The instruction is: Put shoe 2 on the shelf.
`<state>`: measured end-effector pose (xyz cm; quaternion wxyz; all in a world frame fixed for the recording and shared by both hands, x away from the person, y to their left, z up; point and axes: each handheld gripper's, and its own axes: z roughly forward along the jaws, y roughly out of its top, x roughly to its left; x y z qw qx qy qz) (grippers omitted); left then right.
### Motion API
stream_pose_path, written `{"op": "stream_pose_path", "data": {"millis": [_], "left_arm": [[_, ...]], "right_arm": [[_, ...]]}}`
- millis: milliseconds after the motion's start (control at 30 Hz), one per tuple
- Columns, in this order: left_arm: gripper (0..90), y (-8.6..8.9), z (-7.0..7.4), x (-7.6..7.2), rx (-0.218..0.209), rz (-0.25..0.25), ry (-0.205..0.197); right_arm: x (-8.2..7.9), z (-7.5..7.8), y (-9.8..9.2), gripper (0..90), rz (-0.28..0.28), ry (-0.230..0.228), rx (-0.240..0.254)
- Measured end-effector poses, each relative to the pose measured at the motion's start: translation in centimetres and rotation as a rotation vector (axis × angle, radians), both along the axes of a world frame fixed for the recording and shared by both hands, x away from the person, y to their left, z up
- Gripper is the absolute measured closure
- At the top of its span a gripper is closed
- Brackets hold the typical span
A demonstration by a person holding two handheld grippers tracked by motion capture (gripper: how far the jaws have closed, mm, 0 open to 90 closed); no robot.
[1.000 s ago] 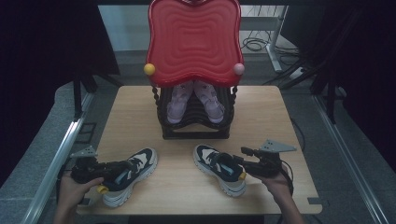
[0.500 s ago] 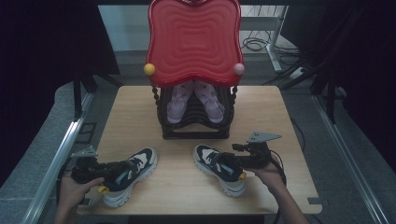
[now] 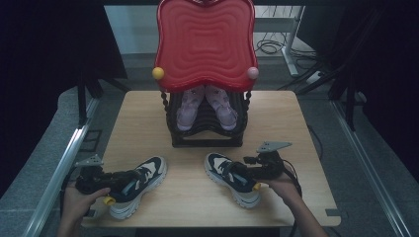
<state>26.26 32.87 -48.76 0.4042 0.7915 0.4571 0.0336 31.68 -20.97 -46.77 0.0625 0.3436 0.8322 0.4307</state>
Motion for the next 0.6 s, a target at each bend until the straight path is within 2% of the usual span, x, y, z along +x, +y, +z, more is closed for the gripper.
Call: {"op": "stream_pose_path", "data": {"millis": [267, 600], "left_arm": [[67.9, 0.0, 0.0, 0.0, 0.000, 0.000, 0.001], [67.9, -0.1, 0.0, 0.0, -0.003, 0.004, 0.002]], "right_arm": [[0.5, -0.4, 0.3, 54.3, 0.030, 0.040, -0.030], [1.3, -0.9, 0.3, 58.9, 0.061, 0.094, -0.031]]}}
